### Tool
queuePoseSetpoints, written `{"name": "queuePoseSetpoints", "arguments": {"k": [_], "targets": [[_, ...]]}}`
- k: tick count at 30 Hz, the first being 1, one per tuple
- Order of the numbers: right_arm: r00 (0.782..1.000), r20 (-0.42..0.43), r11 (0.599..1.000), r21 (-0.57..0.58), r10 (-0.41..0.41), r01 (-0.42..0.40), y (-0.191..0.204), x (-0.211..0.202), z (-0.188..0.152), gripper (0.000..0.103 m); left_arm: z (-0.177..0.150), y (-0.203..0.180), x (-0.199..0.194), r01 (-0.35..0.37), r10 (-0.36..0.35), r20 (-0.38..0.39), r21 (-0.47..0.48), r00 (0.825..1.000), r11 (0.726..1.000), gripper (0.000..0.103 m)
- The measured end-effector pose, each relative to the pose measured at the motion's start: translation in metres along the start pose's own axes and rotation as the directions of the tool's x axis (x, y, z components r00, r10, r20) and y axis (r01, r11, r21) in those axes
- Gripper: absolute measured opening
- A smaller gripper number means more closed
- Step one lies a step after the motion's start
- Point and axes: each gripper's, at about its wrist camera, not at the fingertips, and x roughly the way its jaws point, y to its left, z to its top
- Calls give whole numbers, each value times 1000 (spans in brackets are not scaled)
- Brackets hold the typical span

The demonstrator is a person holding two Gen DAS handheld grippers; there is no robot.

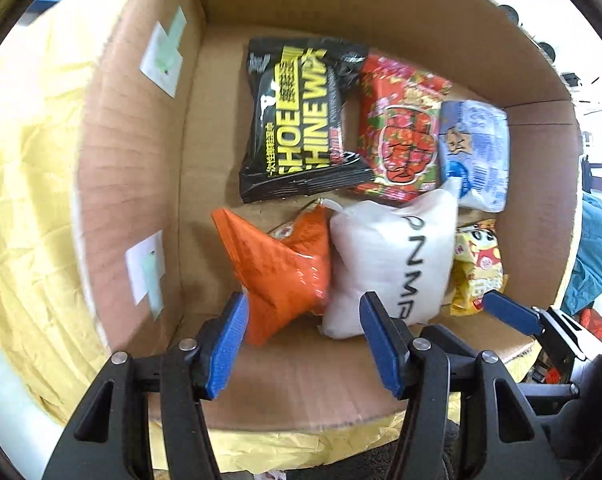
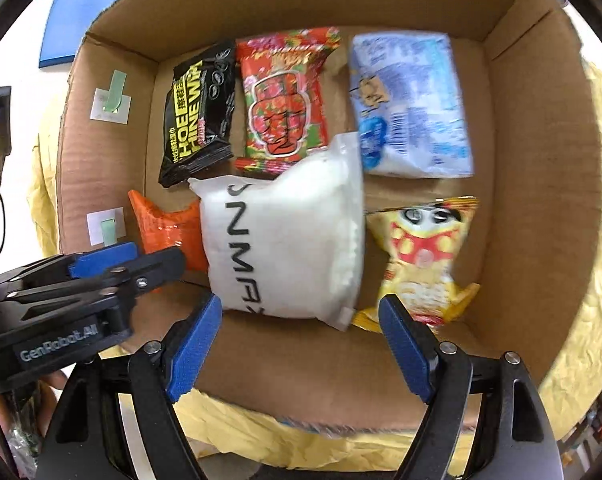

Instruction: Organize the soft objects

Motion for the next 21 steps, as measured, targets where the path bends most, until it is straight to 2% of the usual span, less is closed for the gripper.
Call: {"name": "queuePoseSetpoints", "arguments": {"k": [7, 12, 19, 20, 21], "targets": [[995, 70, 997, -23, -67, 69, -6, -39, -12, 83, -22, -29, -30, -41, 38, 115, 22, 993, 999, 56], [990, 106, 995, -18, -92, 95, -13, -56, -20, 83, -31, -35, -49, -94, 85, 204, 35, 975, 995, 56], [982, 156, 993, -9, -111, 114, -20, -79, -32, 83, -49, -31, -80, -116, 101, 280, 36, 955, 993, 56], [979, 163, 992, -10, -121, 124, -20, -80, -34, 83, -52, -28, -87, -115, 100, 289, 34, 952, 993, 60], [976, 174, 991, -12, -130, 134, -21, -82, -36, 83, -54, -29, -90, -115, 100, 302, 33, 948, 993, 71]]}}
